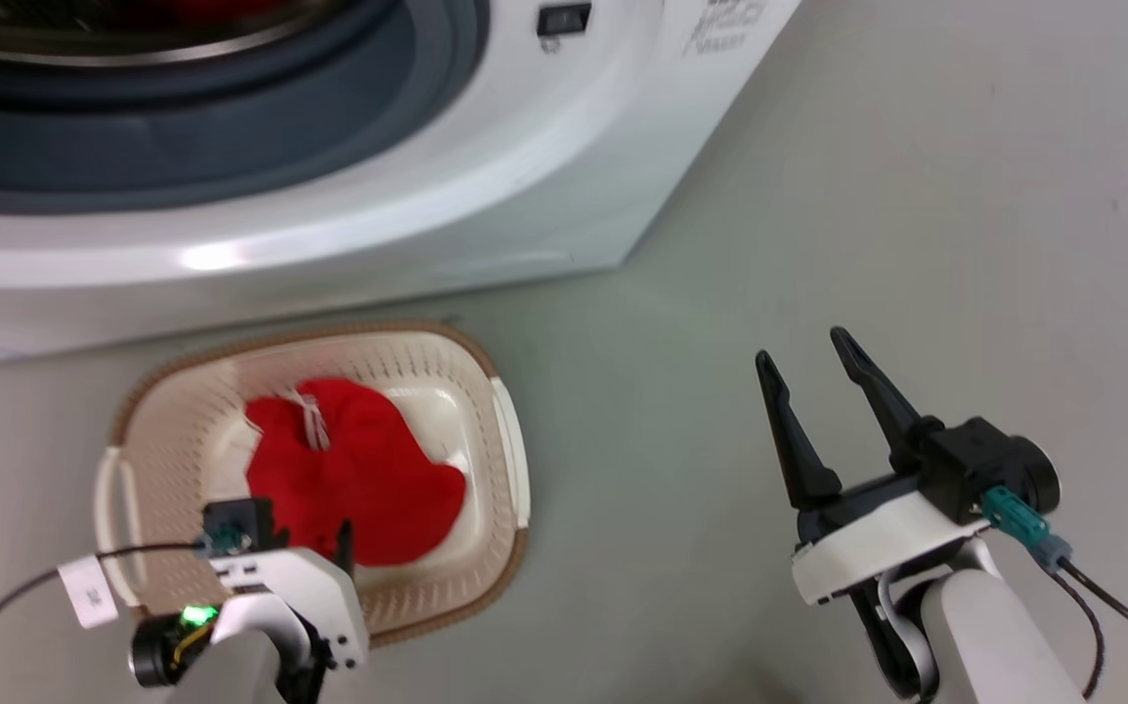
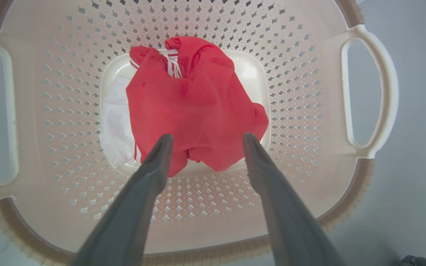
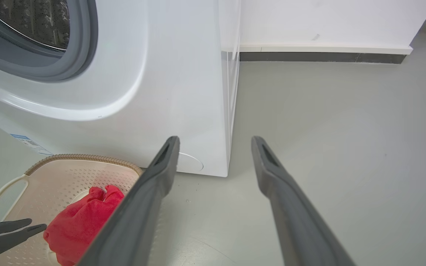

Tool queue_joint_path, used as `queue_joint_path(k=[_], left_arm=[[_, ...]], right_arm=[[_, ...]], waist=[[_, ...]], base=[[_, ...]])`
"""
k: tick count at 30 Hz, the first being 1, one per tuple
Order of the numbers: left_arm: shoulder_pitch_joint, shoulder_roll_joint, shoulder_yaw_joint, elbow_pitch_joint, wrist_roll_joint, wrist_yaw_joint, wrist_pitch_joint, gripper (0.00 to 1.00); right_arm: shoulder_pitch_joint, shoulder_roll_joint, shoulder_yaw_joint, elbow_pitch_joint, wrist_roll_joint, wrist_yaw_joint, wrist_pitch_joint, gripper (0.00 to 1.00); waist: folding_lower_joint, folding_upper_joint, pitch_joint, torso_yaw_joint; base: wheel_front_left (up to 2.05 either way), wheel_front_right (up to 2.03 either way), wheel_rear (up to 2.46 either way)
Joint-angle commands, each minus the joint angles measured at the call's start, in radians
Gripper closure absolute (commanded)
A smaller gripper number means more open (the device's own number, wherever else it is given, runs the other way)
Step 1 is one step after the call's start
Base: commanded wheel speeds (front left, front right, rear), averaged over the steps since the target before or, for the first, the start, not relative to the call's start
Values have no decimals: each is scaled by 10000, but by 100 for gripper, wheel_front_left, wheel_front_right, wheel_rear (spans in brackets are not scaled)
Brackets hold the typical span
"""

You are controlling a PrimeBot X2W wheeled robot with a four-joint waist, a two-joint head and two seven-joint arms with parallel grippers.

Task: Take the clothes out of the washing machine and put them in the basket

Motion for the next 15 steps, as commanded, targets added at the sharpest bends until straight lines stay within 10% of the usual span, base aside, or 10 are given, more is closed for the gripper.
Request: queue_joint_path(k=[1,15], left_arm=[[266,-72,27,-161,-55,-29,-56,0],[3295,-672,1004,-5203,946,345,-52,0]], right_arm=[[189,-3,-76,26,-84,-7,8,0],[1513,-1,-821,-270,-546,-7,663,0]], waist=[[-1,0,-979,400],[-1,0,-3585,1306]], base=[[0,0,0],[0,0,0]])
